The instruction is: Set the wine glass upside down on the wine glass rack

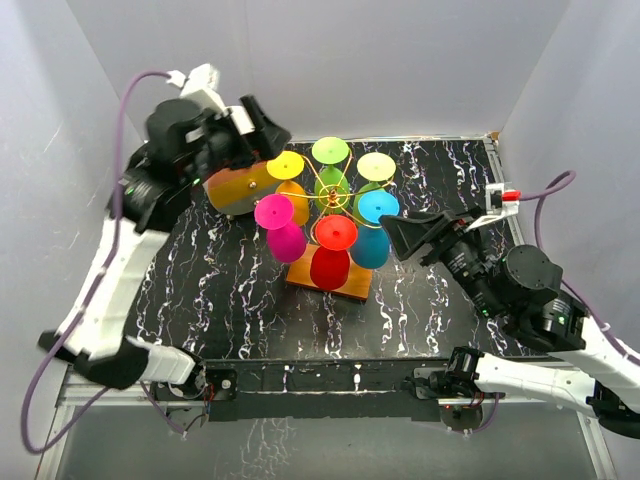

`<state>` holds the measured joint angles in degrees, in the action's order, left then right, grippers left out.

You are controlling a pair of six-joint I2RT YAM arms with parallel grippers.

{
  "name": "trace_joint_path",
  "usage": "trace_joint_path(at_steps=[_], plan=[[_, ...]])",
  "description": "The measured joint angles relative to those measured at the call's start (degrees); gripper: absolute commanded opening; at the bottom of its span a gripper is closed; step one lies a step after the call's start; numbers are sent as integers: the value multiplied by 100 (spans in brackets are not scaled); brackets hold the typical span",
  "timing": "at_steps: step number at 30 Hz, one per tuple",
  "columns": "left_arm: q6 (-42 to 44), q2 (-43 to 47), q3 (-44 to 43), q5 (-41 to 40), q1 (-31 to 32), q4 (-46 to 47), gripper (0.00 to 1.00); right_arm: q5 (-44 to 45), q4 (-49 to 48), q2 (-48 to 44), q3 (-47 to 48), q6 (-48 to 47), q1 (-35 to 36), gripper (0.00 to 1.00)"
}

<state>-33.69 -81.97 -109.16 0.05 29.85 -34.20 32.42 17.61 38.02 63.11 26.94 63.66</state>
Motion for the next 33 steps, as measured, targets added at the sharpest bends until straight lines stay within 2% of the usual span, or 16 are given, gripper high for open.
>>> trace_joint_path(at_steps=[6,12,16,23,33], plan=[[599,1952,1207,-356,0,-588,99,785,1587,-549,101,765,-2,75],[905,3224,2334,-964,0,-1187,99,1460,2365,-953,496,1091,-2,75],[1058,3659,2658,-1329,0,-1419,99,1755,2621,-942,785,1069,-2,75],[1268,4122,2677,-1814,0,-1471,99,2153,2820,-929,1130,887,-2,75],[1473,4323,2677,-1937,0,-1360,99,2306,2850,-927,1180,708,-2,75]])
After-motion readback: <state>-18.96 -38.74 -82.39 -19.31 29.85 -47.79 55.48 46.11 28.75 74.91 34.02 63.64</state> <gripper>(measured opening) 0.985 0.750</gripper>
